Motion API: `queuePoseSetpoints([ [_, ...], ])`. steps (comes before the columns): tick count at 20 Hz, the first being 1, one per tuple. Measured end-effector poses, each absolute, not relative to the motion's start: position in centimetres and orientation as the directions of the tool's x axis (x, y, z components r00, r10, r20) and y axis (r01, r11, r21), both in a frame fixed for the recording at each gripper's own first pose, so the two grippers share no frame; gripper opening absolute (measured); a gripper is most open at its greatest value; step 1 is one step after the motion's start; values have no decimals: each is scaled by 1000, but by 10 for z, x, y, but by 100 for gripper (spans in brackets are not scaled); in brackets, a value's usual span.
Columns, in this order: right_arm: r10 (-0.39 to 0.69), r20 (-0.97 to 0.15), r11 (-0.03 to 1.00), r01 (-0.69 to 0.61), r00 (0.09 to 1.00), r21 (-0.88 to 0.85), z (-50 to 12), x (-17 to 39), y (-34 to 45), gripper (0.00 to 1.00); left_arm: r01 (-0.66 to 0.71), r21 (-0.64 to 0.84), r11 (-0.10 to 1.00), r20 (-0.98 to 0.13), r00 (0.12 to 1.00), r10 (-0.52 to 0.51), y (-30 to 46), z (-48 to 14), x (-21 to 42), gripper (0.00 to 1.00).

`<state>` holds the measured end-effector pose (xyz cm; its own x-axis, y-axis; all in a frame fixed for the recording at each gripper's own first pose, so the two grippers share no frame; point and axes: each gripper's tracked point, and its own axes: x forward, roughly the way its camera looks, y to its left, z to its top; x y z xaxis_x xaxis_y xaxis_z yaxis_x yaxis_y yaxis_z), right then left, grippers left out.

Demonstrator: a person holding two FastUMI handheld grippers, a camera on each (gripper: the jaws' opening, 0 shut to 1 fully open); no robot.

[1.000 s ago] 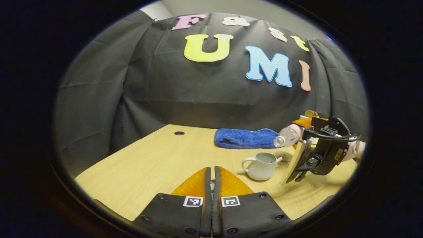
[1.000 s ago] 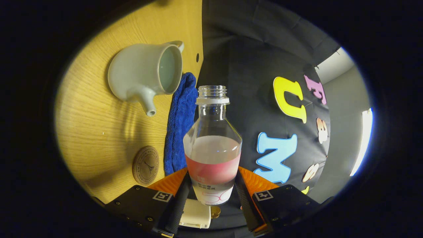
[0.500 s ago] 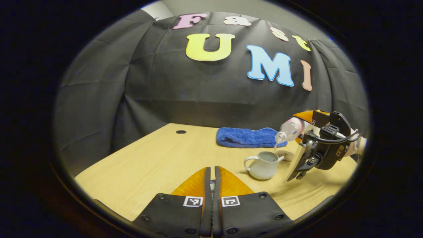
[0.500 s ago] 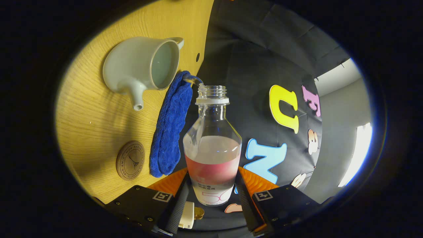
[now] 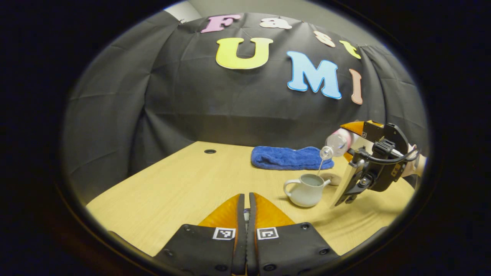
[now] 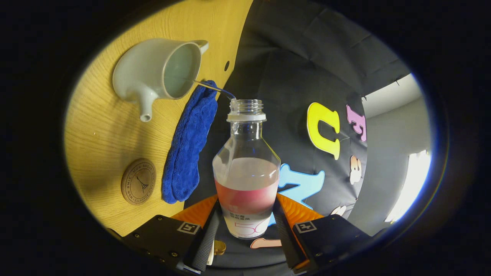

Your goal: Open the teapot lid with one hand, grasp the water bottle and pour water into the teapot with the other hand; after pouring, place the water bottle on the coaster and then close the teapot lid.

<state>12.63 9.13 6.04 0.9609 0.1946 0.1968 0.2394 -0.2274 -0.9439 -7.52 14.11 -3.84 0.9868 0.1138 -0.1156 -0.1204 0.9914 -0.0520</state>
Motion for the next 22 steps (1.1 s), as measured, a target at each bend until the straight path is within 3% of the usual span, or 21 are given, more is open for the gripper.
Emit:
queuePoseSetpoints([
  [22,233,275,-288,336,933,-897,94,124,90,74,-128,-45,991,-120,985,121,144,-38,-77,6],
])
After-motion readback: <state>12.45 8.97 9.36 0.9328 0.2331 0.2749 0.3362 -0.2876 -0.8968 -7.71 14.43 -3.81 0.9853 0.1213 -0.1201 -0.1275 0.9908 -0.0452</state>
